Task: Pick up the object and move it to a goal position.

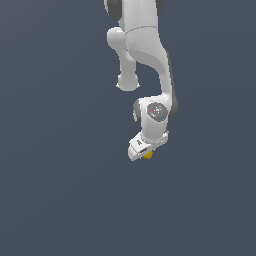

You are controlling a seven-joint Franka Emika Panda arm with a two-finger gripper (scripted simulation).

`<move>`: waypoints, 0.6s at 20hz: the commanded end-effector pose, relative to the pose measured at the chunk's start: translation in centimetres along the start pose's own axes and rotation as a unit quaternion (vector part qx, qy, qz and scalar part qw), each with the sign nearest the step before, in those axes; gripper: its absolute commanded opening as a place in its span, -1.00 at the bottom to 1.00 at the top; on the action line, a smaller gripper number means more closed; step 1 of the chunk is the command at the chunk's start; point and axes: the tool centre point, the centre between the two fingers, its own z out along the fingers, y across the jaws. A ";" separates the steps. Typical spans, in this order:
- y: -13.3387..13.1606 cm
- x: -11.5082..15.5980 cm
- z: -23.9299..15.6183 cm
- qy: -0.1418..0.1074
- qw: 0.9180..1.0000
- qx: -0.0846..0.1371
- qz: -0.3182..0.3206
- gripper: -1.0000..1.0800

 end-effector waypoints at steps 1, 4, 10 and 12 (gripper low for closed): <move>-2.8 0.9 -0.1 0.001 1.000 0.000 0.000 -1.00; -5.3 1.9 -0.1 0.001 1.000 0.000 0.000 -1.00; -8.5 3.2 -0.1 0.001 1.000 0.000 0.000 -1.00; -8.9 3.4 -0.1 0.001 1.000 0.000 0.000 -1.00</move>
